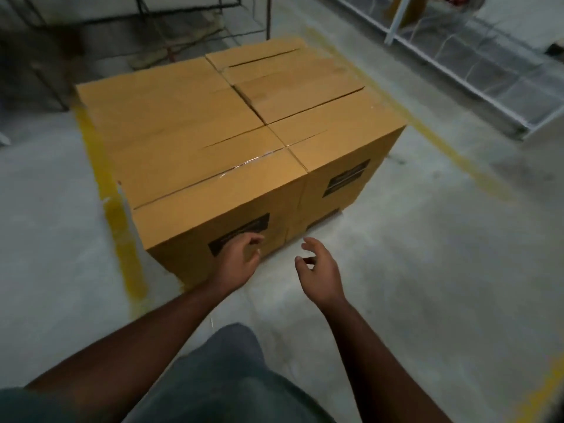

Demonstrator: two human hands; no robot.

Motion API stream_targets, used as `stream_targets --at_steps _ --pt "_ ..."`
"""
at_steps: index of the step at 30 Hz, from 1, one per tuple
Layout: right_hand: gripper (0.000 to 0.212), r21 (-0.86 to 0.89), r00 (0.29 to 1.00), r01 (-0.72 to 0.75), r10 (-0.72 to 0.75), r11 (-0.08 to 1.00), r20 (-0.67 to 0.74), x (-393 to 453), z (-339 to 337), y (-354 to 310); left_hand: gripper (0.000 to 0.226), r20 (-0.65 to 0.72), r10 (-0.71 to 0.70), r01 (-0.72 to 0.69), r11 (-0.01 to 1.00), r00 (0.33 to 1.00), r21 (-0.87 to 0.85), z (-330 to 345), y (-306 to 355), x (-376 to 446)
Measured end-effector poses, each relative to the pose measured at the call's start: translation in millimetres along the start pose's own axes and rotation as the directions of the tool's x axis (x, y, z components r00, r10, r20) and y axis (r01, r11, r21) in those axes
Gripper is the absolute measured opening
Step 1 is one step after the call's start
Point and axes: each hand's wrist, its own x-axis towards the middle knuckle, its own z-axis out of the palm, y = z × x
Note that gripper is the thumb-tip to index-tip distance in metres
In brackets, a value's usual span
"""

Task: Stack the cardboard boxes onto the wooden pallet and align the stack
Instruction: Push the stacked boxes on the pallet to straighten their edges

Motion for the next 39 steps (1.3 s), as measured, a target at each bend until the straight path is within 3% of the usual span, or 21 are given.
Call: stream_targets --at_steps 8,13,20,23,29,35,39 --pt "0.050 0.042 0.949 0.153 -0.158 0.987 0.271 74 -36 24 0.029 -0.145 -0.189 0.184 0.982 0.971 -0.044 65 31 7" --pt "0.043 0.039 0.951 0.082 -0.089 0.996 0.296 123 -75 58 0.035 -0.113 -0.269 0.259 0.961 0.956 -0.102 116 48 54" --pt "0.040 0.048 0.939 0.050 -0.063 0.998 0.337 192 -125 62 0.036 -0.242 -0.360 0.301 0.921 0.901 -0.248 159 106 97" --pt "0.039 -0.013 0.927 0.130 -0.117 0.991 0.355 231 -132 67 0.042 -0.295 -0.451 0.397 0.890 0.843 -0.227 176 106 102" --pt "0.039 -0.007 0.896 0.237 -0.216 0.971 0.387 312 -128 108 0.053 -0.451 -0.637 0.655 0.743 0.625 -0.140 238 86 129" --pt "0.044 0.030 0.778 0.432 -0.390 0.901 0.493 379 -107 167 0.074 -0.536 -0.606 0.724 0.690 0.588 0.013 311 59 190" --pt "0.049 0.006 0.699 0.603 -0.532 0.798 0.477 406 -79 217 0.121 -0.628 -0.360 0.651 0.688 0.690 0.321 339 14 217"
